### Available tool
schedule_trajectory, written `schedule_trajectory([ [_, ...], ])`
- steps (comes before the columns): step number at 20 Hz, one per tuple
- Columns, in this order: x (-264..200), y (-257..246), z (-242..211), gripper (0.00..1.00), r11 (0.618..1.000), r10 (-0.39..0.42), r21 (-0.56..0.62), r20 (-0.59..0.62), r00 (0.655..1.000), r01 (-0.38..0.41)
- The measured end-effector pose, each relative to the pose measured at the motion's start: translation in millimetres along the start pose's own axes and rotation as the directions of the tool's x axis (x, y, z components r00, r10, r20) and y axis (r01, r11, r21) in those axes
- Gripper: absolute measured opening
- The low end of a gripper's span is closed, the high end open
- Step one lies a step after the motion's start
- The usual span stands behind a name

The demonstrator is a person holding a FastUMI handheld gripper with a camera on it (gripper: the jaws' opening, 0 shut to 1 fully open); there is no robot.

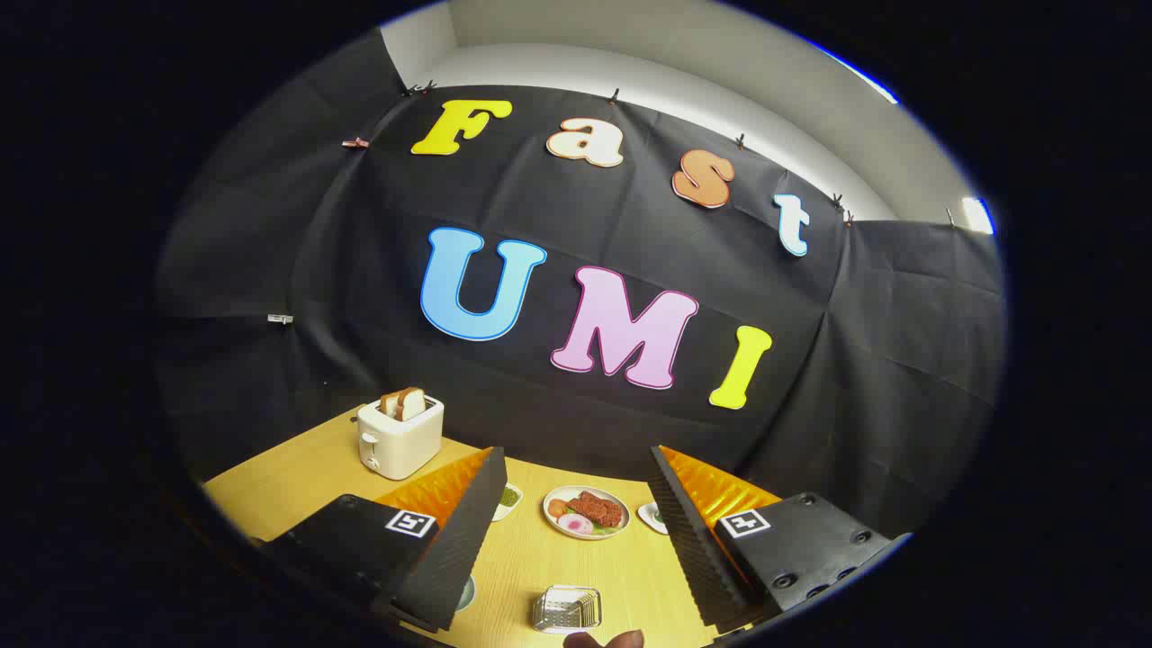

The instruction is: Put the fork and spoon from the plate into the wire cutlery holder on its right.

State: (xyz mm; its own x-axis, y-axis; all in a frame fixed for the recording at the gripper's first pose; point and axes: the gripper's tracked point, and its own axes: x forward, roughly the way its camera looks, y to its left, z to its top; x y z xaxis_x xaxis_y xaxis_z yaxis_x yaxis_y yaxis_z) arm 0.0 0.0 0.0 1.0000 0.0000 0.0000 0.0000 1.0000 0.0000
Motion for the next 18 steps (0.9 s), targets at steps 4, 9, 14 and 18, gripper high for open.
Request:
schedule_trajectory([
  [4,2.3,7.7,-1.8,0.98,1.000,0.007,-0.005,-0.008,1.000,-0.007],
  [9,5.0,15.3,3.1,0.98,1.000,0.014,-0.011,0.000,1.000,-0.014],
  [14,4.4,15.3,2.8,0.98,1.000,0.011,-0.010,-0.004,1.000,-0.012],
  [18,2.4,24.7,-4.3,0.98,0.999,0.033,-0.001,-0.028,0.999,-0.033],
])
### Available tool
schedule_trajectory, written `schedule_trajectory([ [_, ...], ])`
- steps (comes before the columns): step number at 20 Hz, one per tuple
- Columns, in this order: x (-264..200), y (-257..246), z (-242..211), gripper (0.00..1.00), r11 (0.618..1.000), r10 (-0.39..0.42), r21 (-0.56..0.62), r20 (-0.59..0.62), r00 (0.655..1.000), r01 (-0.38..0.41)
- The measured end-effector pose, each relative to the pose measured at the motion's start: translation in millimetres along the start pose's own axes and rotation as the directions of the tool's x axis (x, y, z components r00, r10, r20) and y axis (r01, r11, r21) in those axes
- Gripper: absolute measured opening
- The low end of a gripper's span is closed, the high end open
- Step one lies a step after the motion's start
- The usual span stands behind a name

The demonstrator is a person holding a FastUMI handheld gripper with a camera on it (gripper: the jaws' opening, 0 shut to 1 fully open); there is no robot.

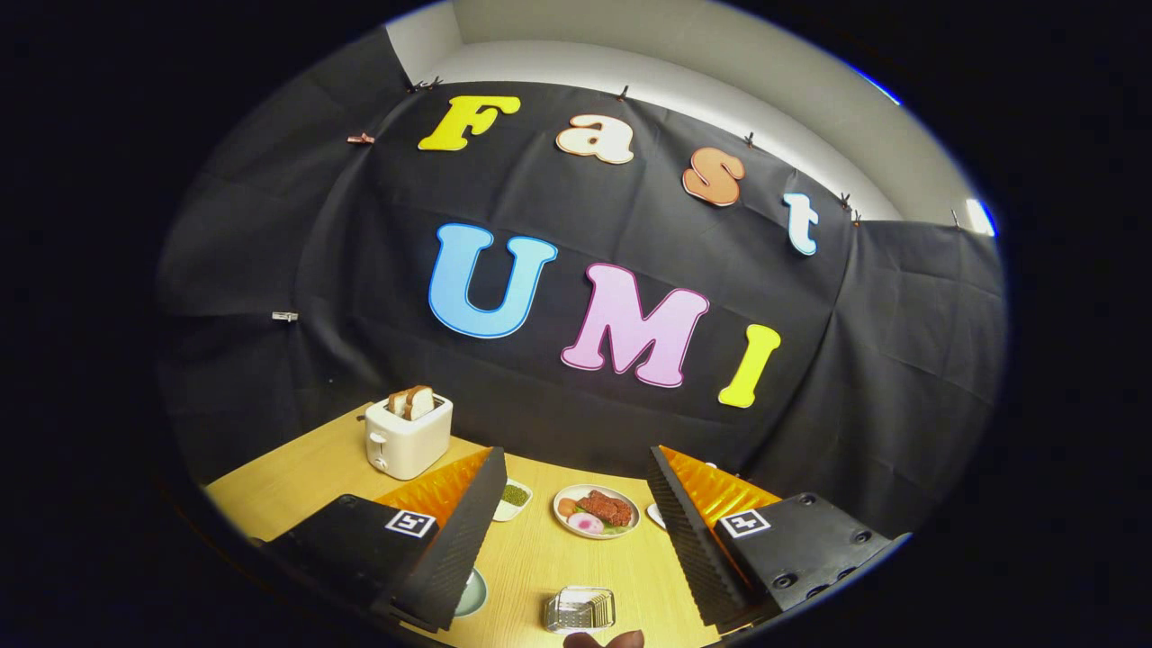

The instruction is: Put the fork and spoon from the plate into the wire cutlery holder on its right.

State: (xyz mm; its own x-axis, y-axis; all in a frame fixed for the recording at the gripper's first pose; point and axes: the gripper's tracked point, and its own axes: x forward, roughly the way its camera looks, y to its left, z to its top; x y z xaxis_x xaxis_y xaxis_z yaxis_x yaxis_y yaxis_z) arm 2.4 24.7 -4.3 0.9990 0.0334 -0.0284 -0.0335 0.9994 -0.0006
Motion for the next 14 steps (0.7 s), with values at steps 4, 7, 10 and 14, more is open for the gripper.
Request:
schedule_trajectory([
  [4,-5.9,48.5,-47.8,0.98,0.986,0.165,0.052,-0.188,0.968,-0.158],
  [7,-23.3,80.1,-105.2,0.96,0.960,0.272,0.060,-0.419,0.867,-0.272],
  [10,-38.7,111.3,-164.5,0.95,0.931,0.340,0.101,-0.586,0.736,-0.350],
  [14,-49.4,152.8,-234.2,0.90,0.897,0.433,0.282,-0.719,0.543,-0.342],
])
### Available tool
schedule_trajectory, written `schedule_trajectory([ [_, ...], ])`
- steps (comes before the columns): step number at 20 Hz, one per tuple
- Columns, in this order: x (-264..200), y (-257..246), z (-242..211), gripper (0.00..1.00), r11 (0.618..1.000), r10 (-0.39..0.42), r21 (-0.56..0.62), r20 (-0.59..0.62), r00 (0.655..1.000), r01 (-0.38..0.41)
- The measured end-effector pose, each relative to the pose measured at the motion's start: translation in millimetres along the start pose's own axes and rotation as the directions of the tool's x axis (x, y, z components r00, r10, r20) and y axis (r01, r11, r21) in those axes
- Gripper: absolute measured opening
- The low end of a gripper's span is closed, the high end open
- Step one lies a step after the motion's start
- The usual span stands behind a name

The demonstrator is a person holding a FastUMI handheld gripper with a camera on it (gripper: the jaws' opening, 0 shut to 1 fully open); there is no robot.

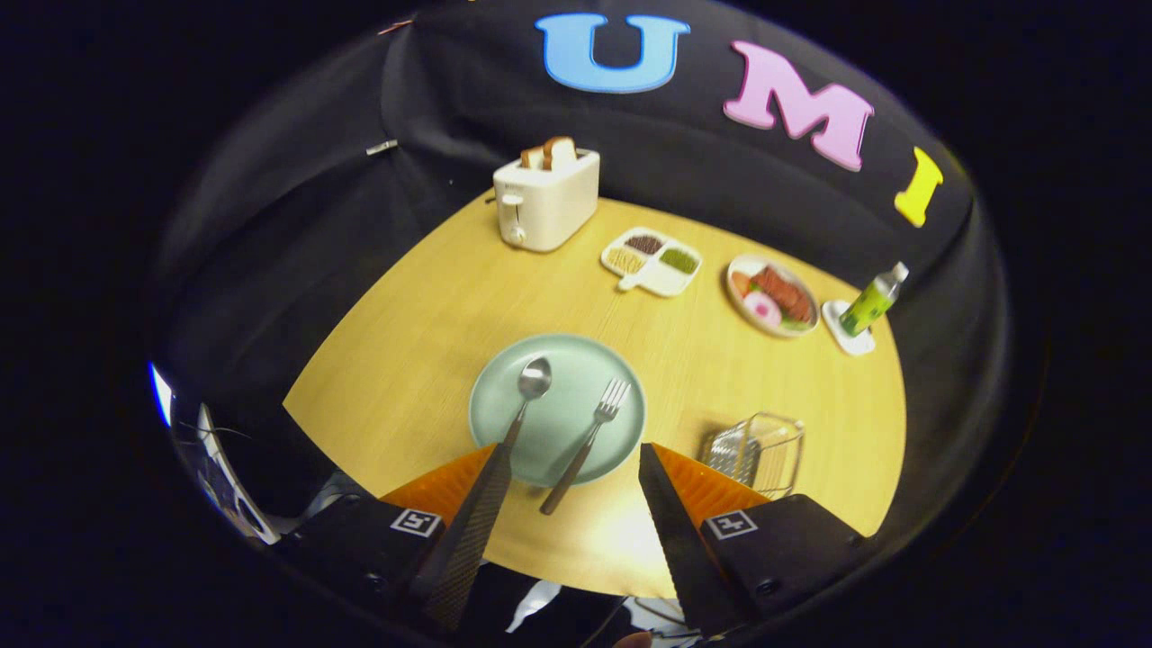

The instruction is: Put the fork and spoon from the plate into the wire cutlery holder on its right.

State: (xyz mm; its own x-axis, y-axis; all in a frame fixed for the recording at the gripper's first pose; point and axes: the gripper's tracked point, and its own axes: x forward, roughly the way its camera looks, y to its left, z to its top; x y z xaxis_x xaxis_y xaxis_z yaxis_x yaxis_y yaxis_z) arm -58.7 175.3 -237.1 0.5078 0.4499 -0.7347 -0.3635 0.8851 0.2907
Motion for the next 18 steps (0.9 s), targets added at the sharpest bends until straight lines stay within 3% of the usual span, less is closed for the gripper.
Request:
schedule_trajectory([
  [4,48.3,-0.9,-16.7,0.76,0.998,0.014,0.061,-0.115,0.993,-0.007],
  [7,75.0,-14.2,-26.2,0.65,0.997,-0.042,0.052,-0.186,0.982,0.053],
  [14,120.9,-24.7,-46.8,0.62,0.990,-0.100,0.067,-0.302,0.948,0.126],
  [18,131.6,-23.2,-53.4,0.48,0.982,-0.095,0.120,-0.355,0.930,0.146],
])
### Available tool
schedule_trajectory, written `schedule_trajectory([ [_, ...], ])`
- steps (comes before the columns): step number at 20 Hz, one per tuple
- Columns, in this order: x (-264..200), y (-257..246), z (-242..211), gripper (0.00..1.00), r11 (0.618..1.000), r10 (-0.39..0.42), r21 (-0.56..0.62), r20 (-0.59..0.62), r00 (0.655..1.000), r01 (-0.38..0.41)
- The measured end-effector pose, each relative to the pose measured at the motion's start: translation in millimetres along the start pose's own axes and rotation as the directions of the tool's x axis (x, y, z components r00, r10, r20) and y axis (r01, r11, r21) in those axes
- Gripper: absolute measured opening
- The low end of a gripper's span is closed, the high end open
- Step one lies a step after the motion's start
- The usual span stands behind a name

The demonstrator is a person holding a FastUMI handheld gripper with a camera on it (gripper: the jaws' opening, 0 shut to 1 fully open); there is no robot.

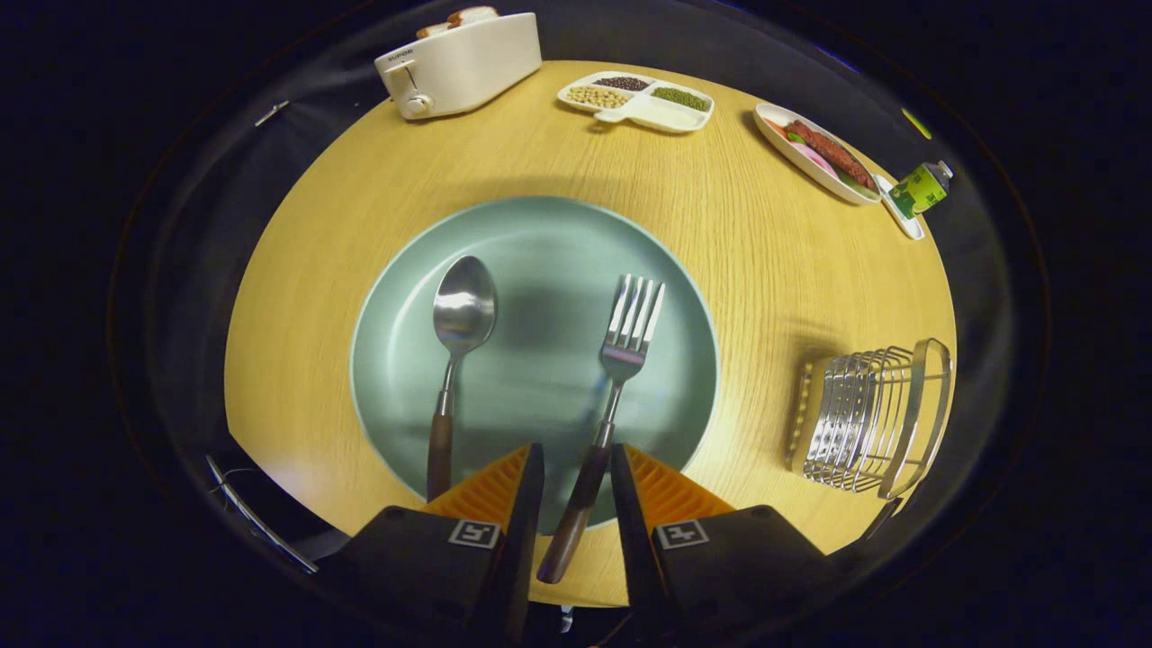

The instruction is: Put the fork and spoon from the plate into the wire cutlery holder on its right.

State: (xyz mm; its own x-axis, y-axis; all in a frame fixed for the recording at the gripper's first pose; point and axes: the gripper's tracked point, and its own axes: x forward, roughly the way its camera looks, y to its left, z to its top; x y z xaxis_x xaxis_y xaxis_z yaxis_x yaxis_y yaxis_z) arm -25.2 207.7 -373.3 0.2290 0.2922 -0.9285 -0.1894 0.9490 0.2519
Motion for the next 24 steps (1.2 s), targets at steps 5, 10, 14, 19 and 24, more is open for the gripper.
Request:
schedule_trajectory([
  [5,-7.6,6.3,9.5,0.10,0.995,0.096,0.011,0.032,0.995,-0.097],
  [10,-57.2,-6.3,20.5,0.10,0.986,0.159,-0.064,0.091,0.983,-0.154],
  [14,-126.5,-66.1,19.7,0.10,0.973,0.178,-0.163,0.088,0.980,-0.162],
  [19,-172.5,-172.3,-7.4,0.10,0.970,0.070,-0.229,-0.053,0.996,-0.081],
  [24,-144.2,-214.8,-40.6,0.10,0.949,-0.043,-0.311,-0.282,0.959,-0.049],
])
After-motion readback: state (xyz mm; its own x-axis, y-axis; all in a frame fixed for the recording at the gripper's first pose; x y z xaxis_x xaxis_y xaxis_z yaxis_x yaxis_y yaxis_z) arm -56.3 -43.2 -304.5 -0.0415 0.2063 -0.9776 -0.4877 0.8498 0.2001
